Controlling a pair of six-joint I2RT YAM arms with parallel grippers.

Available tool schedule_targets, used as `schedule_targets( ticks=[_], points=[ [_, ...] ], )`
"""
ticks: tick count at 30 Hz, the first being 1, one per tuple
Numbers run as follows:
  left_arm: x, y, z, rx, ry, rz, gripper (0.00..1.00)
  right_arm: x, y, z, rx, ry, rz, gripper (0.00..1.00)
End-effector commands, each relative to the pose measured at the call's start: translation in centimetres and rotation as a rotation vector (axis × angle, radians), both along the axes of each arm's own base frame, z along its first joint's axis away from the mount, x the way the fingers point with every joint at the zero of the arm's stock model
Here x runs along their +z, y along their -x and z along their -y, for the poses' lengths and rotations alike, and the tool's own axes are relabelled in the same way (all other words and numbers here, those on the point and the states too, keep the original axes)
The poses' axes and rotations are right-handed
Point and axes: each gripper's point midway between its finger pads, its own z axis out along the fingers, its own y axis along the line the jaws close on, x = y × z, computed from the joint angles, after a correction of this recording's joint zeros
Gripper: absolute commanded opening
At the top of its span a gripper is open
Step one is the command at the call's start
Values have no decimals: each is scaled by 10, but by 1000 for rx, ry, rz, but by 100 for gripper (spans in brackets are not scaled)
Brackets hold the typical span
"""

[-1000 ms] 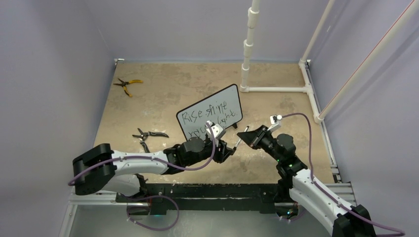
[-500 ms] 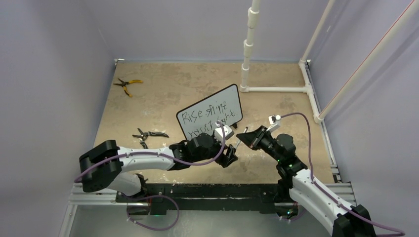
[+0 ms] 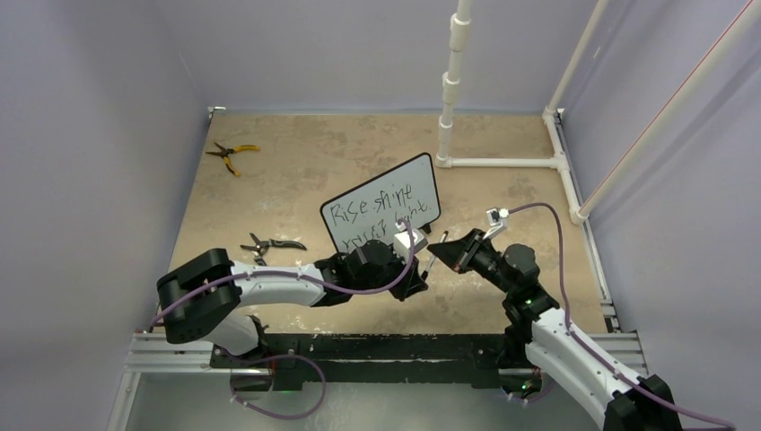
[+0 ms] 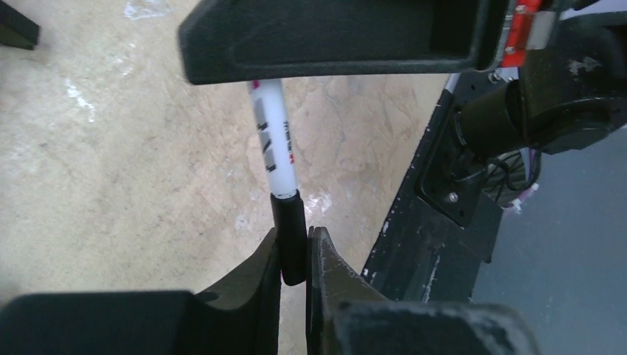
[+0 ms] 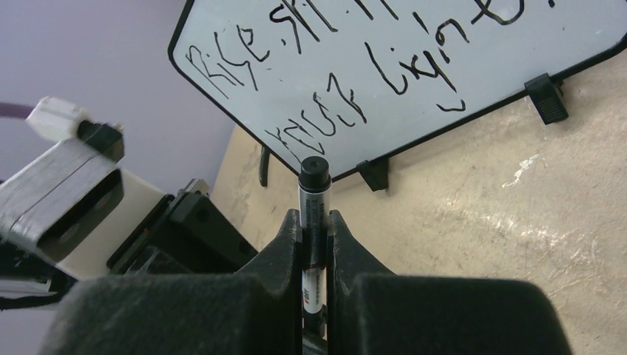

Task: Write a sentence on the whiteboard
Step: Close the whiteboard marker at the center of the board.

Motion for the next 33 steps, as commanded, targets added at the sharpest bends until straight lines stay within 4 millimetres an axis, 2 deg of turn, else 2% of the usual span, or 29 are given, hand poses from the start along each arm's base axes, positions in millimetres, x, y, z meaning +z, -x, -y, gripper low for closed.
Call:
schedule_targets(
  ticks=[1, 6, 10, 12, 17, 23, 28, 33],
  points=[
    [24, -1, 14, -21, 109, 12, 0, 24, 5, -7, 59, -19, 109, 0],
    [23, -11, 10, 4, 117, 31, 0, 12, 18, -10, 132, 20, 160, 0],
    [37, -10, 11, -59, 180, 74, 0, -4, 32, -15, 231, 79, 161, 0],
    [46, -8, 12, -109, 215, 101, 0, -10, 46, -20, 315, 77, 154, 0],
    [52, -9, 6, -174, 236, 126, 0, -23, 70, -27, 453, 53, 107, 0],
    [71, -16, 1, -195, 261, 178, 0, -34, 80, -26, 496, 59, 64, 0],
    [90, -10, 8, -257, 298, 195, 0, -40, 83, -25, 504, 74, 40, 0],
    [106, -15, 9, -246, 321, 239, 0, -48, 85, -25, 514, 87, 7, 0]
  ],
)
